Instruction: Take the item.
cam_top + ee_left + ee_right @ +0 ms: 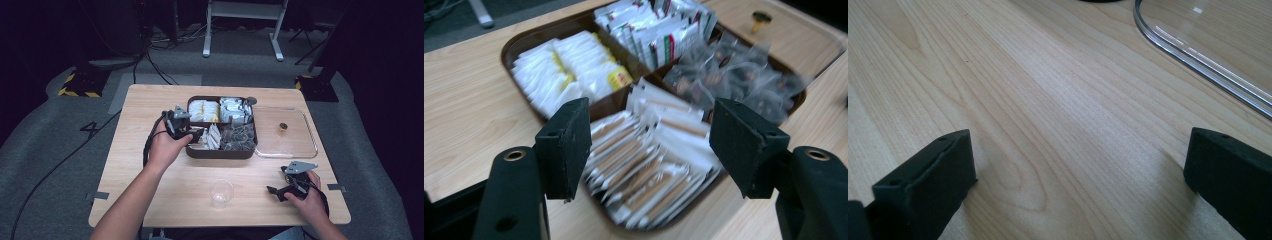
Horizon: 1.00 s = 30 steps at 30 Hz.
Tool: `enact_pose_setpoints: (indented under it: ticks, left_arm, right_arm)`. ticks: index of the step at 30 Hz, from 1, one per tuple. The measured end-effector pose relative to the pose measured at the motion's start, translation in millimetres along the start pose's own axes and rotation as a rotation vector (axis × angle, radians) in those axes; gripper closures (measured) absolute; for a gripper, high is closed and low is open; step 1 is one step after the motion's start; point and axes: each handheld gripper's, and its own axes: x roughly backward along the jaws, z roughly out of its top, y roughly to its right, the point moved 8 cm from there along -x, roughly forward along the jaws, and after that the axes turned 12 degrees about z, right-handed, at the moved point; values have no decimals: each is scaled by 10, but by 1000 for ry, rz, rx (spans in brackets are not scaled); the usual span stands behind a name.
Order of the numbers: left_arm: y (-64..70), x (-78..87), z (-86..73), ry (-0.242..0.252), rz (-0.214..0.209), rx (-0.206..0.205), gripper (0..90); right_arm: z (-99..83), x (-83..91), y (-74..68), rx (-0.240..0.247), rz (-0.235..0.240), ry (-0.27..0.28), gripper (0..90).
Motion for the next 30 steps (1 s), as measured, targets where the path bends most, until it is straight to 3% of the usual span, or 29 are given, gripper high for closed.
enact_pose_setpoints:
  ticks: [3, 4, 12, 18, 23, 30]
  left_arm:
    - [-38, -79, 38, 2, -5, 11, 338]
    - [-101, -157, 59, -9, 31, -13, 344]
    - [-157, -469, 193, -13, 55, -3, 354]
    - [-197, -781, 264, -66, 94, -55, 408]
    - [-237, -976, 250, -132, 109, -60, 450]
    - [-249, -1251, 198, -212, 88, -59, 494]
  right_arm:
    - [0, 0, 0, 0, 0, 0, 1]
    - [0, 0, 0, 0, 0, 0, 2]
    - [3, -3, 1, 2, 2, 0, 1]
    - [3, -3, 1, 2, 2, 0, 2]
    - [3, -3, 1, 2, 2, 0, 2]
    - [3, -3, 0, 1, 3, 0, 1]
